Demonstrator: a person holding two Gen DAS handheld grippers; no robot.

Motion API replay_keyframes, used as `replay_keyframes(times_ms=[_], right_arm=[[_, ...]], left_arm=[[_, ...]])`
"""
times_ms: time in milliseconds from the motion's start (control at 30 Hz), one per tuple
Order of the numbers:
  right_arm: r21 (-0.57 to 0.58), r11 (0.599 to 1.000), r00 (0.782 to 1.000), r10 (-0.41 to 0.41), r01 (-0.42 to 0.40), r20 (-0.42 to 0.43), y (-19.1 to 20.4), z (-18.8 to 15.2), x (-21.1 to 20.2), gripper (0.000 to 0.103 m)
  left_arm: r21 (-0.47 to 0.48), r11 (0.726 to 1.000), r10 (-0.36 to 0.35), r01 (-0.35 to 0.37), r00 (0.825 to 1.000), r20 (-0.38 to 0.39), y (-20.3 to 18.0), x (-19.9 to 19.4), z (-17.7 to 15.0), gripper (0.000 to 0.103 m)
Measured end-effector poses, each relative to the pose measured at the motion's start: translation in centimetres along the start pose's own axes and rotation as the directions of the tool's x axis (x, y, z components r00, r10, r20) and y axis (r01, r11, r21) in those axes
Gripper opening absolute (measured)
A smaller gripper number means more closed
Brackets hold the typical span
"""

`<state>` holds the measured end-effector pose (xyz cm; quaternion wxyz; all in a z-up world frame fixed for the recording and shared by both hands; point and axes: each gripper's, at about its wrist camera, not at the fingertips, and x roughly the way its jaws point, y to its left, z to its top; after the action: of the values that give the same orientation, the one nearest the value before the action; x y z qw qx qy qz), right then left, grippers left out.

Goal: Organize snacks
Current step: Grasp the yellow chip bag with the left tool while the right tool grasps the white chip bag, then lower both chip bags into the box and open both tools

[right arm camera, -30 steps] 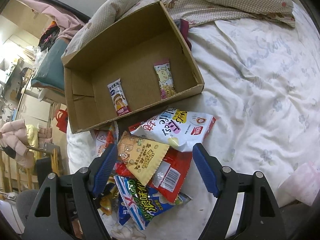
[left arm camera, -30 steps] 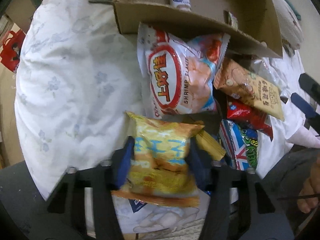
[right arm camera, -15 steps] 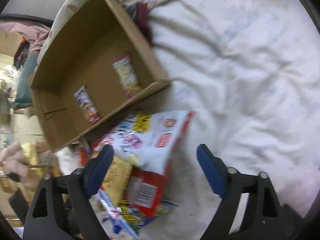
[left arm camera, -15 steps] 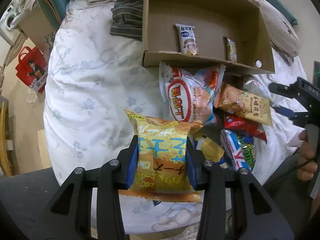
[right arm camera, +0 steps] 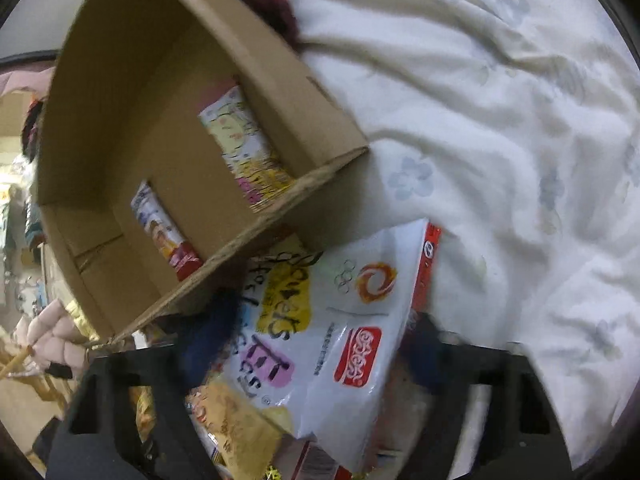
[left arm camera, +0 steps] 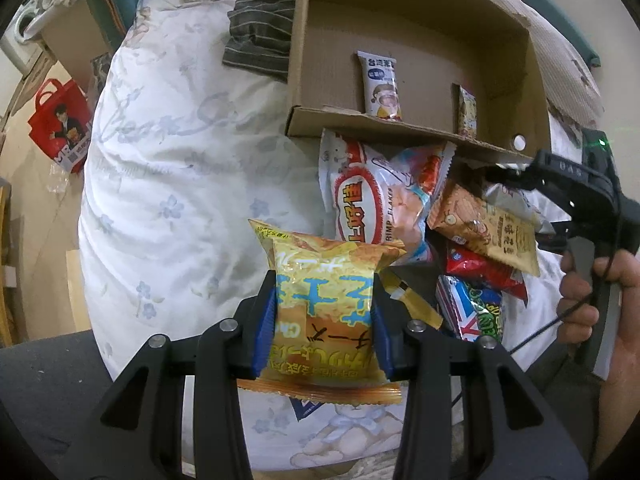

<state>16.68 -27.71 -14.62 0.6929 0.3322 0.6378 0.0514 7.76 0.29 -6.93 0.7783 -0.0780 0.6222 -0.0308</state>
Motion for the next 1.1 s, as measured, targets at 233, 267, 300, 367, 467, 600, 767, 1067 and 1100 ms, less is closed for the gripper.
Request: replay_keyframes(times_ms=[233,267,300,367,467,600,767,1067,1100], right_arm=[[-0.011,1.000,0.997,0.029,-0.028,0.073,-0.9,-1.4,-3.7,0.042],[-0.012,0.999,0.996,0.031,-0.030,0.086,-1.0,-1.8,-4.4,0.042],[-0.009,0.999,0.995,0.047,-0.046,0.091,-1.1,-2.2,-5.0,0.042],[-0.006,0.999,0.994,0.047,-0.046,0.095,-1.2,-2.8,-5.7,0.042],[-0.038,0.999,0.994,0.039,-0.035,0.105,-1.1,-4.1,-7.5,0.042],[-0.130,0.991,0.989,0.029,-0.010,0.148,0.8,-5.3,-9.3,0.042],[-0.251,0.968,0.974,0.071,-0.016,0.215,3.5,-6.0,-11.5,0.042],[-0.389,0.921,0.960,0.130,-0.024,0.248,8.7,-3.0,-11.9,0.042],[-0.396,0.918,0.959,0.135,-0.026,0.249,9.1,-2.6,-11.8,0.042]], left_arm=[[0.000,1.000,-0.013,0.013,1.000,0.012,-0.1,-0.2,0.0,0.037],[0.001,1.000,-0.014,0.014,1.000,0.014,-0.1,-0.3,0.0,0.037],[0.000,1.000,-0.012,0.012,1.000,0.017,-0.1,-0.3,-0.1,0.037],[0.002,1.000,0.002,-0.002,1.000,0.030,0.0,-0.5,-0.1,0.037],[0.005,1.000,0.030,-0.030,0.997,0.065,0.0,-1.1,0.0,0.037],[-0.010,0.999,0.050,-0.049,0.992,0.118,0.4,-2.4,0.3,0.037],[-0.022,0.998,0.062,-0.059,0.981,0.186,0.2,-4.2,1.6,0.037],[0.037,0.994,0.092,-0.105,0.961,0.259,-1.8,-6.4,6.3,0.037],[0.044,0.994,0.089,-0.104,0.960,0.267,-2.3,-6.5,7.0,0.037]])
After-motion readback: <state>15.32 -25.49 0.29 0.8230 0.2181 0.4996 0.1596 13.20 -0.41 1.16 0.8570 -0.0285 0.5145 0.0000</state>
